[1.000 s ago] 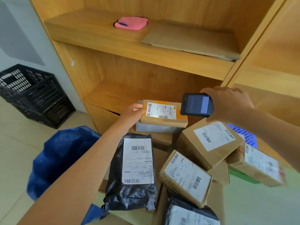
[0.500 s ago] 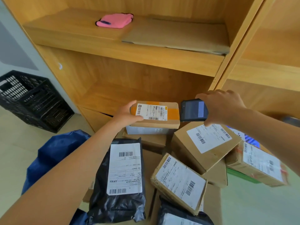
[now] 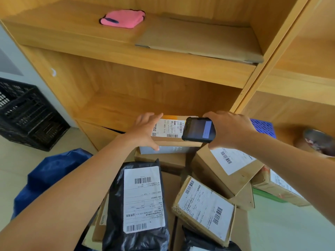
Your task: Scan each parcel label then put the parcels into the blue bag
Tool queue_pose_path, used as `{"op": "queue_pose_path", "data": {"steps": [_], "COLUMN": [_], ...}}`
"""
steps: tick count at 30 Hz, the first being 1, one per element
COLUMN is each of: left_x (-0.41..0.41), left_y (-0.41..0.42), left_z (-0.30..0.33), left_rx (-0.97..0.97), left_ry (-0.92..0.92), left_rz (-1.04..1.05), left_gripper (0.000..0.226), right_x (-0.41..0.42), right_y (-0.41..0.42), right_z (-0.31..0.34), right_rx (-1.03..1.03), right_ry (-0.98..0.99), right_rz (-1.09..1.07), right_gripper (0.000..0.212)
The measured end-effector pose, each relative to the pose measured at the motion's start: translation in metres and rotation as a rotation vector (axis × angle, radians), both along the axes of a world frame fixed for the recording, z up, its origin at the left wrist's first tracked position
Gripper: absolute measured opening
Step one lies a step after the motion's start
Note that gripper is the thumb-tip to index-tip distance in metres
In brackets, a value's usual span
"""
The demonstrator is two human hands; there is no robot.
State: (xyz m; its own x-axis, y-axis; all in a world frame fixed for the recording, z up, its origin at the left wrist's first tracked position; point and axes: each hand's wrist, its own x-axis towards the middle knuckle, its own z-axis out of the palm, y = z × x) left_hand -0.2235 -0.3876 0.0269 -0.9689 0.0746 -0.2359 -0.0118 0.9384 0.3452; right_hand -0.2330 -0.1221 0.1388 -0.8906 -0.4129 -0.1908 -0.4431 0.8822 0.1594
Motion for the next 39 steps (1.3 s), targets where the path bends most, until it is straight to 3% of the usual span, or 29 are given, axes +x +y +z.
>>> {"op": "queue_pose_path", "data": {"steps": [9, 17, 28, 34, 39], "left_x": [0.037, 0.119, 0.236, 0.252, 0.248], "left_y": [-0.072, -0.18, -0.256, -0.256, -0.246], "left_z": [0.016, 0.001, -0.077, -0.128, -0.16], "left_rx": [0.221, 0.135, 0.127, 0.129, 0.113], "left_ry": [0.242, 0.291, 0.131, 0.019, -0.18], "left_rz": [0.264, 0.587, 0.922, 0.995, 1.085], "left_gripper": [0.134, 0.132, 0.125, 0.132, 0.132], "right_x": [-0.004, 0.007, 0.058, 0.069, 0.066], "right_y": [-0.07, -0.196, -0.344, -0.372, -0.371], "right_z": [-0.008, -0.026, -0.098, -0.137, -0.155], "right_rx": [-0.208, -0.261, -0.127, -0.038, 0.029], "right_ry": [-0.001, -0.075, -0.263, -0.313, -0.301], "right_rz": [-0.029, 0.147, 0.31, 0.398, 0.477], "right_gripper": [0.091, 0.09, 0.09, 0.089, 0.089]}}
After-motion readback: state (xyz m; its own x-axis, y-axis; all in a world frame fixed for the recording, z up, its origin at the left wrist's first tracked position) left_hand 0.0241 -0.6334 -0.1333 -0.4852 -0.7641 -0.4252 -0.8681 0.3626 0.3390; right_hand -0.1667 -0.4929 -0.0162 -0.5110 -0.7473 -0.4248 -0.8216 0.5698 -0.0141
